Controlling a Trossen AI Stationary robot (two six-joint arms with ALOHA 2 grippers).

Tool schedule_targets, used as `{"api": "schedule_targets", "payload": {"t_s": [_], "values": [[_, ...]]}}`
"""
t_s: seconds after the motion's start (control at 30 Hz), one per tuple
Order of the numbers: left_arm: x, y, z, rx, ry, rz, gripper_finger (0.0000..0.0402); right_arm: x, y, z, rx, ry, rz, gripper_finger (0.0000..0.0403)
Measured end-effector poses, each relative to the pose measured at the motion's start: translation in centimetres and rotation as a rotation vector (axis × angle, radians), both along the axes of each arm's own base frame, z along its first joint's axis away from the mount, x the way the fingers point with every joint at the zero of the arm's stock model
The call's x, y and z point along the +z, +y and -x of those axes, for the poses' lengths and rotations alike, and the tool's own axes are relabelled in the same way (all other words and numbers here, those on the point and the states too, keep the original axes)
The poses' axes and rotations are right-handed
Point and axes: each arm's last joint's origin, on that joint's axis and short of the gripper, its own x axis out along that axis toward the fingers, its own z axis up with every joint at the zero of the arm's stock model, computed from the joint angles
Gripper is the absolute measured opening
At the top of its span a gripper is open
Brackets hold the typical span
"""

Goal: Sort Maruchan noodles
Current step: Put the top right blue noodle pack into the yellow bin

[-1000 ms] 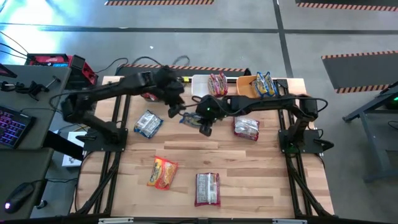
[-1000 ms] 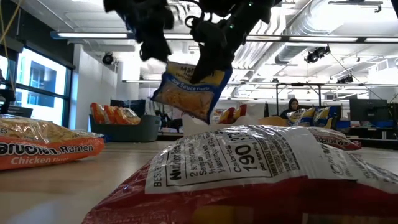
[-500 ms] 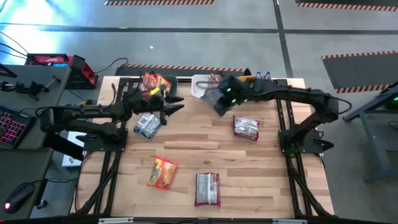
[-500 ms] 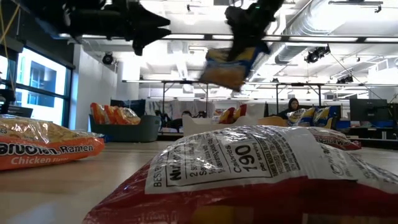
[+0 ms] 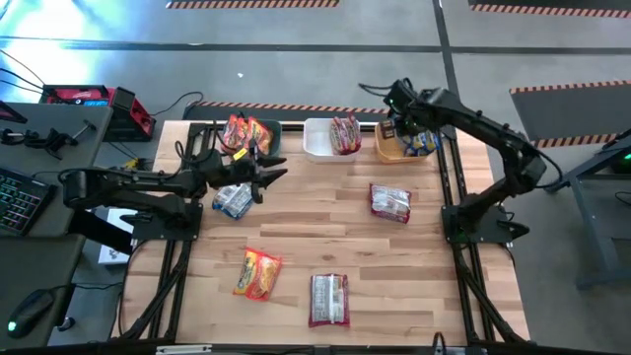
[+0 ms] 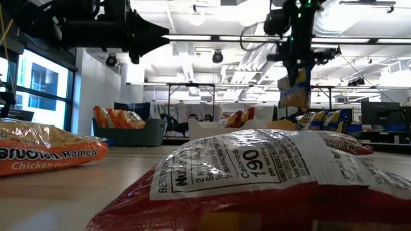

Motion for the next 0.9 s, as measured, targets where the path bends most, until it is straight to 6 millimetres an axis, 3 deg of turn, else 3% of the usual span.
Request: {"api": "schedule_targets", "payload": {"t_s": [0.23, 0.9], "values": [[0.0, 0.0, 0.0, -0.009, -0.006, 0.014, 0.0144, -2.4, -3.0, 0.0, -0.072, 0.048, -0.046, 0.0081], [-0.2, -0.8, -0.3, -0.055, 0.020, 0.022, 0.0144, -7.3, -6.5, -0.7, -0.135, 0.120, -0.146, 0.0081]]}}
